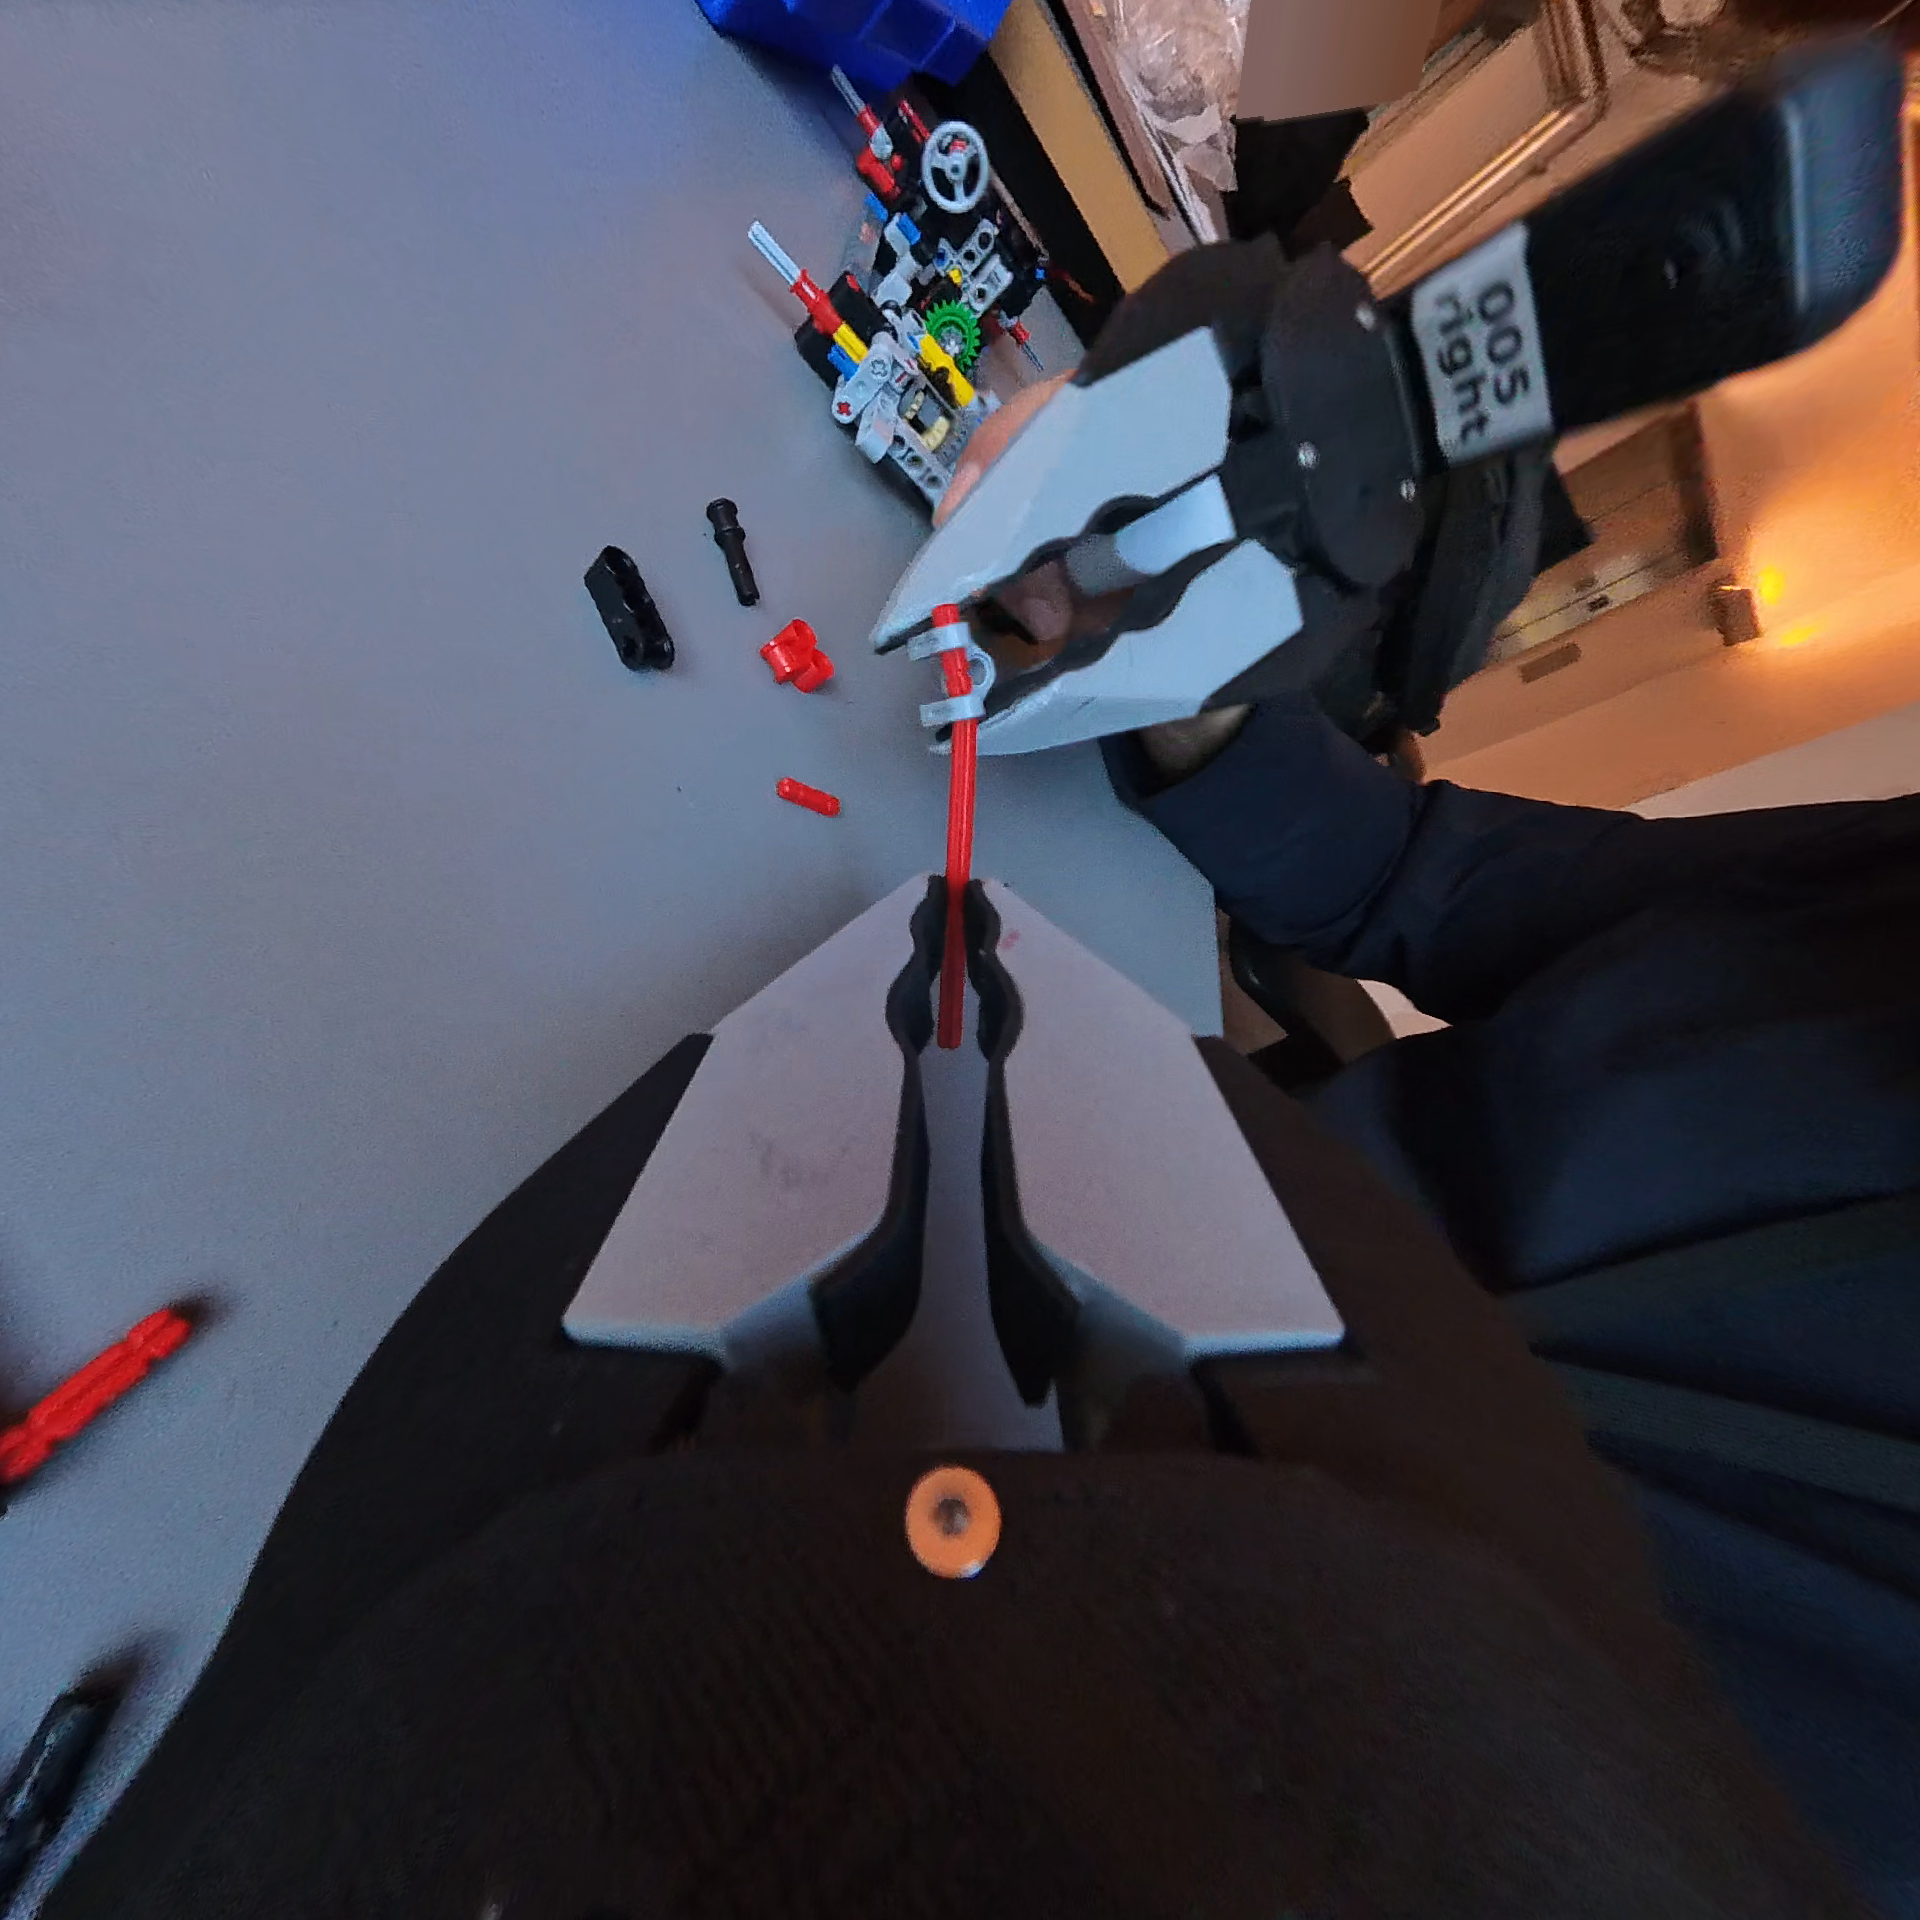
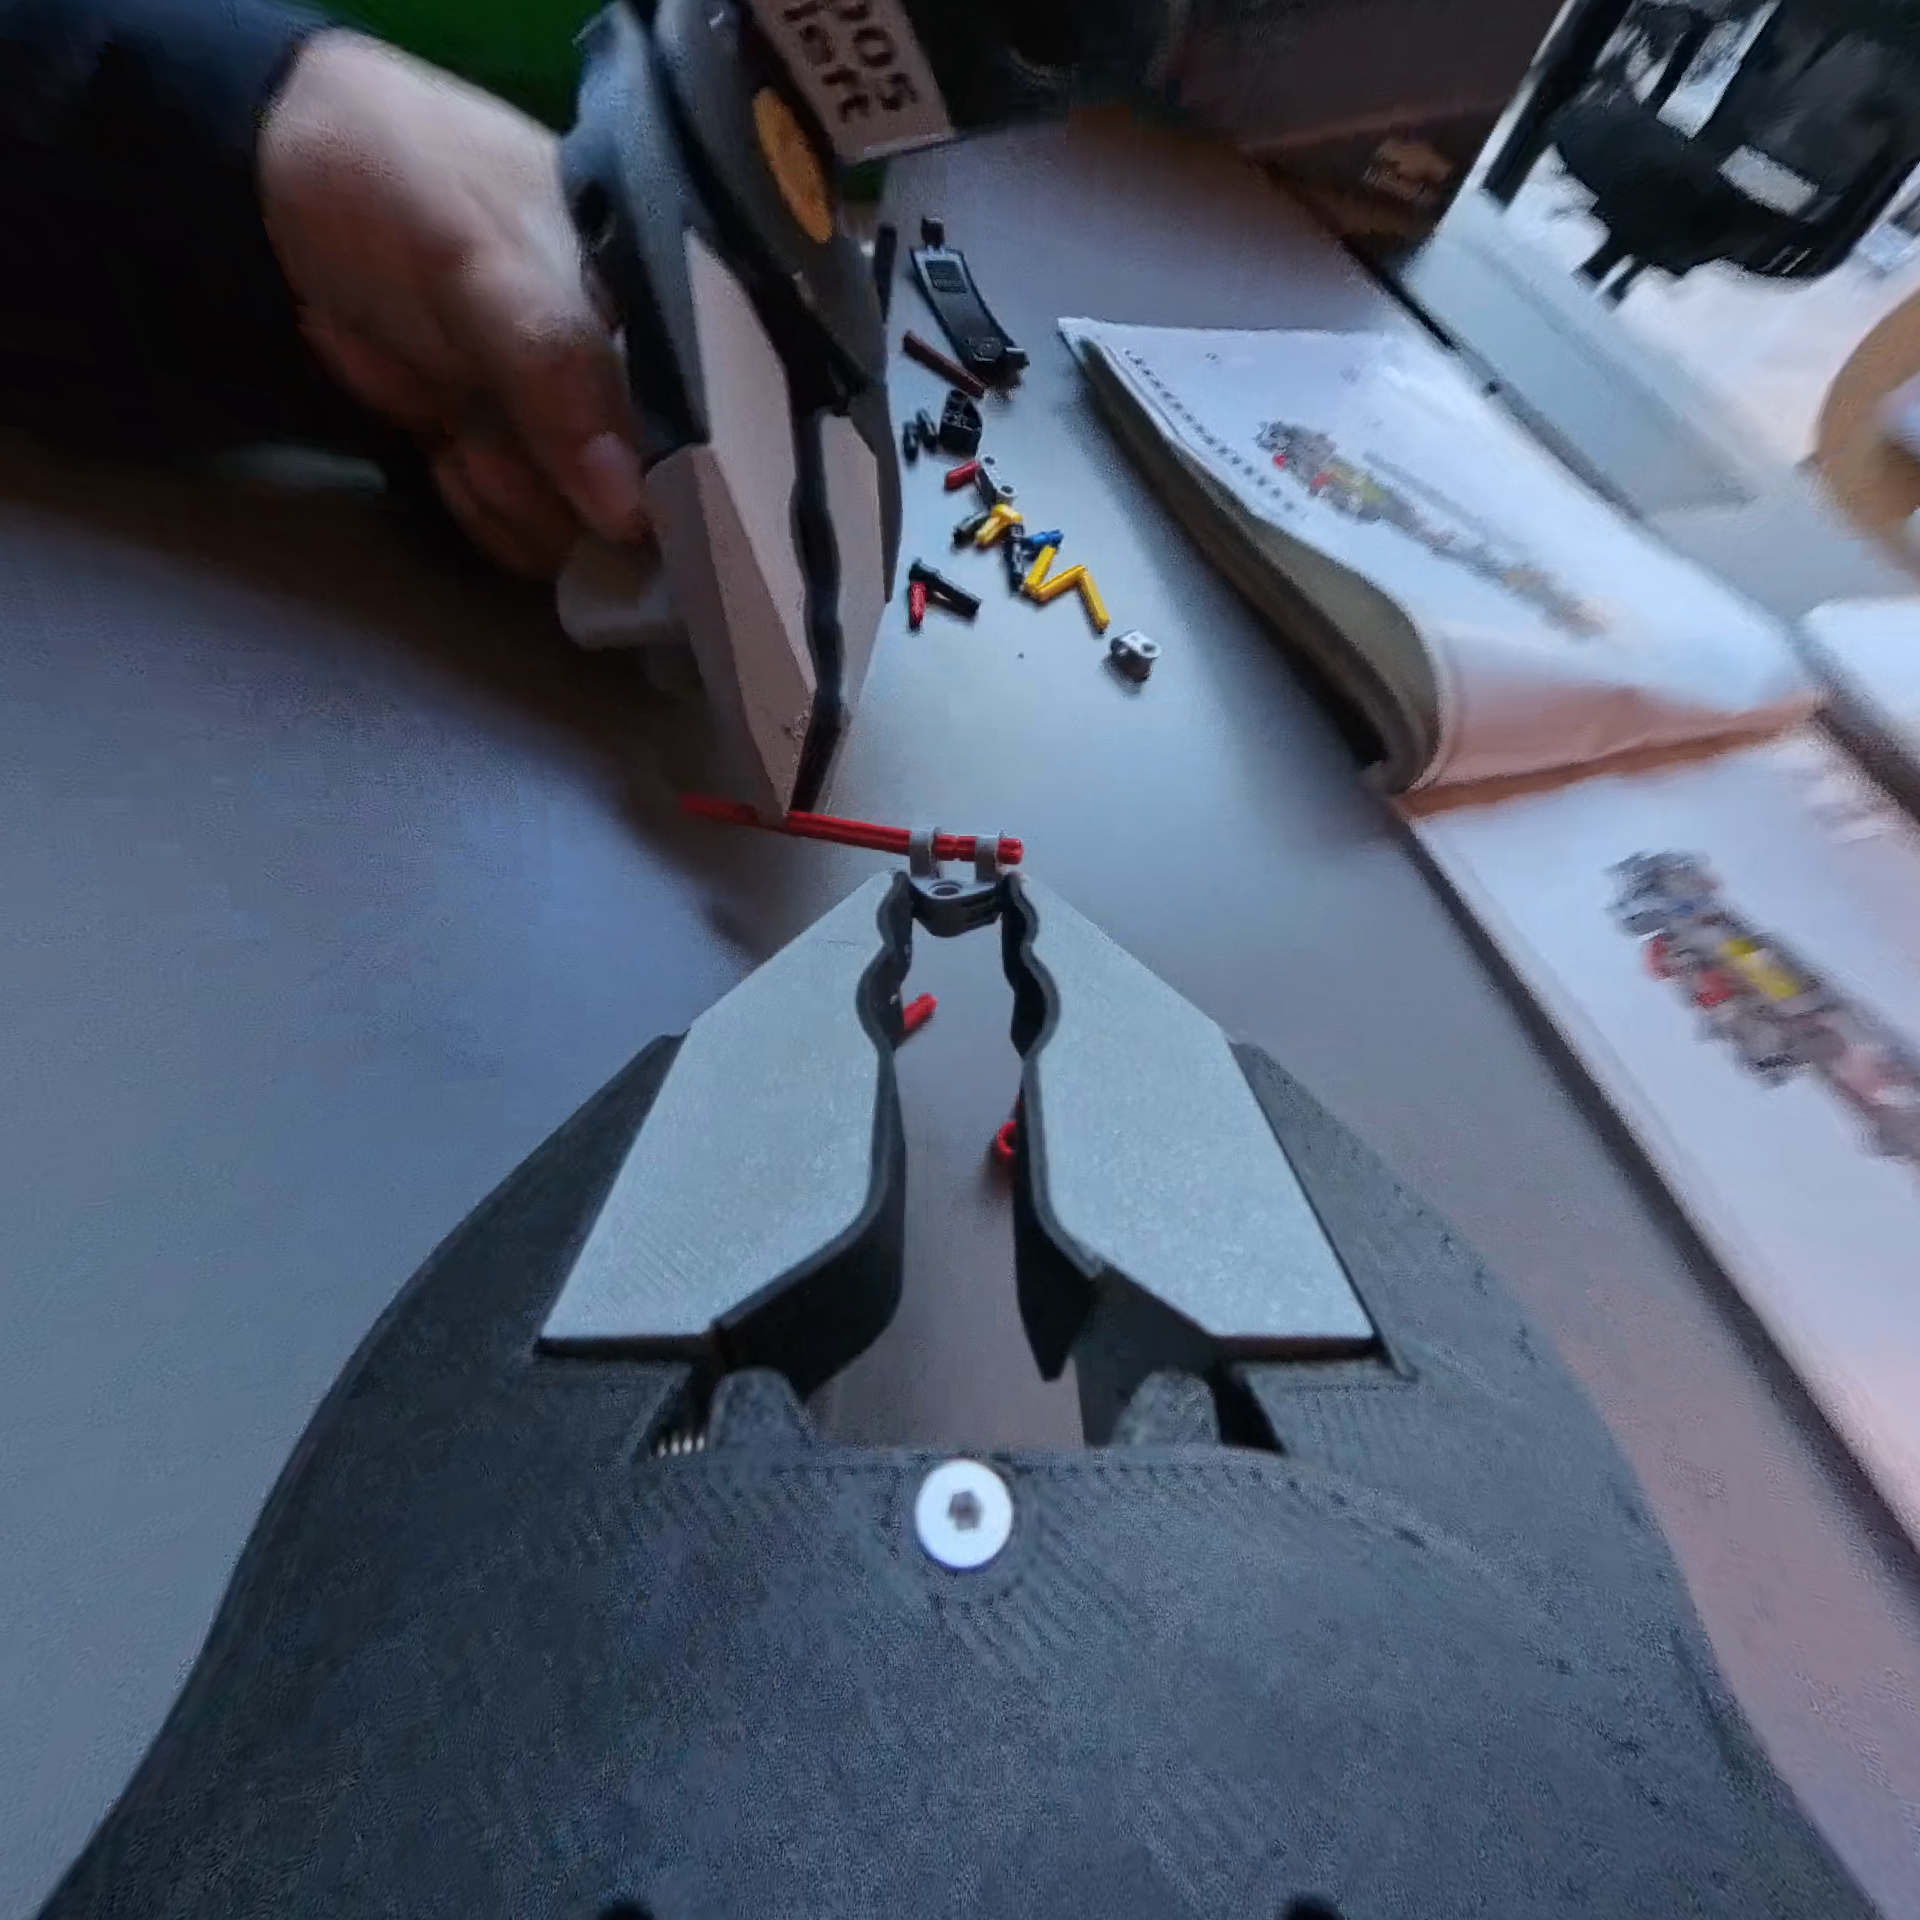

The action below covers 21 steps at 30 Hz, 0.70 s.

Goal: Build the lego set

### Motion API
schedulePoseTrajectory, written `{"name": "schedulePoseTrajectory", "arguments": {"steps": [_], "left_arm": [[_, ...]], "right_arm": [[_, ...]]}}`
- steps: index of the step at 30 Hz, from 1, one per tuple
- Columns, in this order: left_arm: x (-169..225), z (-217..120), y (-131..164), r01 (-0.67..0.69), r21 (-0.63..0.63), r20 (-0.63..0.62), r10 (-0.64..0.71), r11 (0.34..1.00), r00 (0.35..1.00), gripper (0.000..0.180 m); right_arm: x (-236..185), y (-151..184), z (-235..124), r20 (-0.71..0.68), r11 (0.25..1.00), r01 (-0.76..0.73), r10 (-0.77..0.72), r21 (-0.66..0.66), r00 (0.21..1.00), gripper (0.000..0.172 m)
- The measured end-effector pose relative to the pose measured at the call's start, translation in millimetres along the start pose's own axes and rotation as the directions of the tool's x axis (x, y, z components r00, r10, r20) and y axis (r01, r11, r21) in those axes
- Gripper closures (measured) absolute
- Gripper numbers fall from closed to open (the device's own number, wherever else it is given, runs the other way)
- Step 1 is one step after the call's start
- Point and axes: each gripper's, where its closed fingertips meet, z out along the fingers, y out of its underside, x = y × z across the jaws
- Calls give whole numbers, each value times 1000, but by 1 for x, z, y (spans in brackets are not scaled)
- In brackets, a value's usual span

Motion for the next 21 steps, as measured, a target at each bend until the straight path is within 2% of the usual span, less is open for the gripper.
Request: {"name": "schedulePoseTrajectory", "arguments": {"steps": [3, 9, 16, 21], "left_arm": [[-2, 0, -2, -42, 15, 49, 41, 999, 998, 180], [-6, -2, -4, -12, 39, 70, 9, 999, 998, 179], [-6, 5, 1, 45, 27, 62, -47, 999, 997, 180], [-1, 7, -2, 82, 66, 24, -84, 994, 996, 180]], "right_arm": [[1, 1, 1, 73, 988, -157, 156, 12, 985, 158], [3, 7, 5, 69, 982, -185, 187, -35, 980, 158], [10, 0, -3, 127, 940, -339, 334, 23, 934, 158], [6, 4, 1, 112, 953, -303, 302, -10, 947, 158]]}}
